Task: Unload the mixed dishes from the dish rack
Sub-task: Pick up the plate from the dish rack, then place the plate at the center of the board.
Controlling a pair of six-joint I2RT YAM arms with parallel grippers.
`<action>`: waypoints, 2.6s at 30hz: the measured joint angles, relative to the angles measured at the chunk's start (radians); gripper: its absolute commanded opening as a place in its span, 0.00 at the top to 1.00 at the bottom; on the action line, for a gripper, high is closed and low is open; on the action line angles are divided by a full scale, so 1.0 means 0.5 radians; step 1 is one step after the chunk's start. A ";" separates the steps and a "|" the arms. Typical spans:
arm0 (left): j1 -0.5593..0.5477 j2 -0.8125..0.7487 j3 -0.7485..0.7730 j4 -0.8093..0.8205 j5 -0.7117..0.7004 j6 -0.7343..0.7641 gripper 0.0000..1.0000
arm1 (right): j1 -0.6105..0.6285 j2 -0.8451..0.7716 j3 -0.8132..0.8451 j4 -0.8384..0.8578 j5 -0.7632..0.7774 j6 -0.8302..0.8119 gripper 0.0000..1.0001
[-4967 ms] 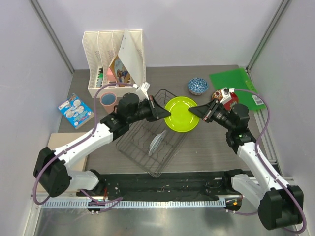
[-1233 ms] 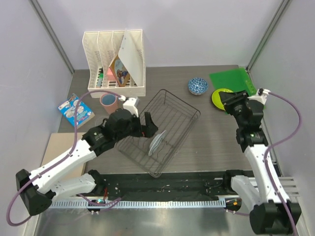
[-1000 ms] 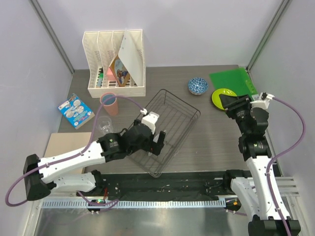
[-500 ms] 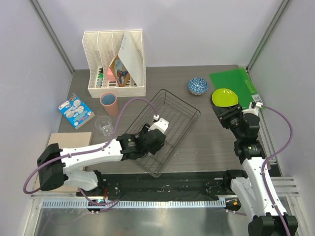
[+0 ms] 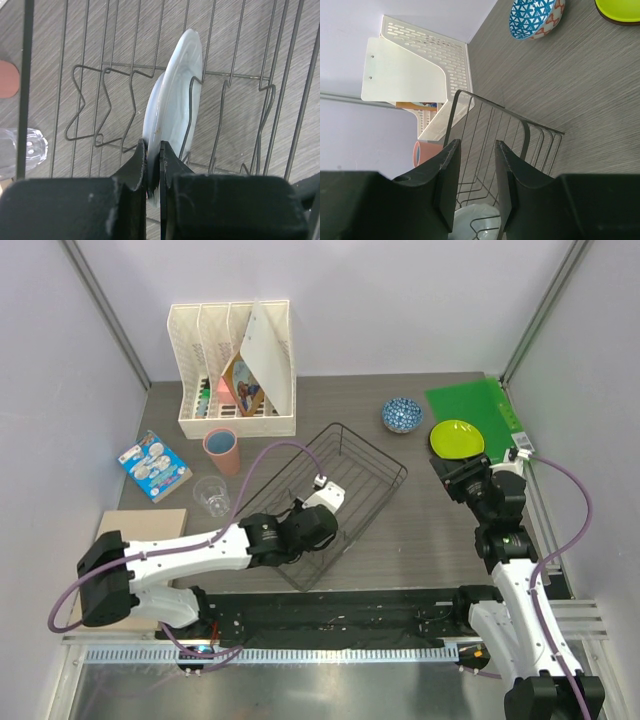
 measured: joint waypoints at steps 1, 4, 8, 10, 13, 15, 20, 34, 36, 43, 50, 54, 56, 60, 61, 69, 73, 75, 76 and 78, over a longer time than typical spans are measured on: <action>-0.003 -0.014 0.001 -0.011 -0.003 0.002 1.00 | 0.000 0.001 0.000 0.000 0.001 0.000 0.61; -0.012 -0.108 0.027 -0.071 -0.025 0.012 1.00 | 0.000 0.014 0.000 0.003 0.001 0.000 0.61; -0.016 -0.220 0.081 -0.092 -0.089 0.050 1.00 | 0.000 0.040 0.000 0.011 0.001 0.005 0.61; -0.017 -0.281 0.100 -0.083 -0.156 0.082 1.00 | 0.000 0.047 0.000 0.026 0.001 0.006 0.61; -0.019 -0.369 0.101 -0.057 -0.246 0.142 1.00 | 0.000 0.048 0.000 0.045 0.000 0.007 0.61; -0.020 -0.444 0.101 -0.024 -0.302 0.185 1.00 | 0.000 0.048 0.000 0.043 0.000 0.006 0.61; 0.053 -0.624 0.193 0.036 -0.290 0.150 1.00 | 0.000 0.064 0.006 0.044 -0.060 0.005 0.57; 1.076 -0.211 0.378 0.523 1.659 -0.882 1.00 | 0.066 0.242 0.114 0.378 -0.661 0.063 0.41; 1.074 -0.106 0.377 0.645 1.830 -0.993 1.00 | 0.087 0.230 0.117 0.430 -0.707 0.073 0.41; 1.068 0.138 0.377 1.017 2.162 -1.305 1.00 | 0.188 0.240 0.172 0.528 -0.803 0.068 0.40; 1.069 0.167 0.378 1.184 2.249 -1.414 1.00 | 0.370 0.369 0.193 0.541 -0.820 -0.004 0.54; 1.069 0.176 0.378 1.188 2.257 -1.407 0.98 | 0.498 0.484 0.271 0.504 -0.801 -0.081 0.99; 1.084 0.184 0.381 1.218 2.302 -1.391 0.67 | 0.512 0.482 0.286 0.481 -0.758 -0.048 0.99; 1.080 0.163 0.394 1.167 2.234 -1.308 0.04 | 0.532 0.407 0.292 0.386 -0.644 -0.124 0.99; 1.080 0.147 0.410 1.124 2.191 -1.250 0.00 | 0.534 0.389 0.292 0.349 -0.606 -0.143 0.99; 1.116 -0.230 0.486 0.711 1.601 -0.986 0.00 | 0.473 0.320 0.358 -0.024 -0.188 -0.237 0.99; 1.151 -0.536 0.349 0.651 1.378 -0.907 0.00 | 0.127 0.391 0.388 -0.096 -0.122 -0.194 0.99; 1.155 -0.660 0.286 0.601 1.300 -0.869 0.00 | -0.078 0.453 0.388 -0.109 -0.061 -0.167 0.99; 1.155 -0.719 0.247 0.578 1.266 -0.848 0.00 | -0.158 0.497 0.395 -0.121 0.013 -0.163 0.99; 1.155 -0.828 0.173 0.520 1.209 -0.814 0.00 | -0.253 0.603 0.414 -0.142 0.166 -0.146 0.99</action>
